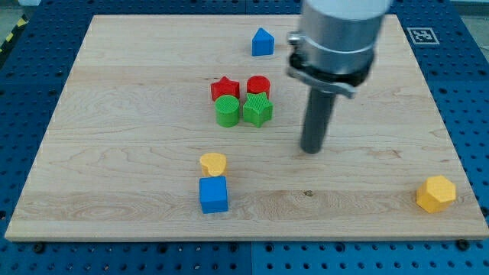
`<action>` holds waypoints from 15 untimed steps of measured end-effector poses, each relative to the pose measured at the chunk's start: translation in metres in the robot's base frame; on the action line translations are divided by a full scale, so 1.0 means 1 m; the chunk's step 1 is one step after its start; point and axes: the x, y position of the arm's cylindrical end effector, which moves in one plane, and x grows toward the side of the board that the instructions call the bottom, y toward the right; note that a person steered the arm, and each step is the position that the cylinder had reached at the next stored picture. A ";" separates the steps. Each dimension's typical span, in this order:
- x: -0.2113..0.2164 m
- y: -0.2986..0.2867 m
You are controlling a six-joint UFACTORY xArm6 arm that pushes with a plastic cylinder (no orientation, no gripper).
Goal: Slide the hexagon right to the cube
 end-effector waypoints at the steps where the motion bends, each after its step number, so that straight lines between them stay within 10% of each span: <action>1: 0.000 0.061; 5: 0.067 0.228; 8: 0.095 0.067; 10: 0.067 0.115; 12: 0.068 -0.005; 15: 0.063 -0.039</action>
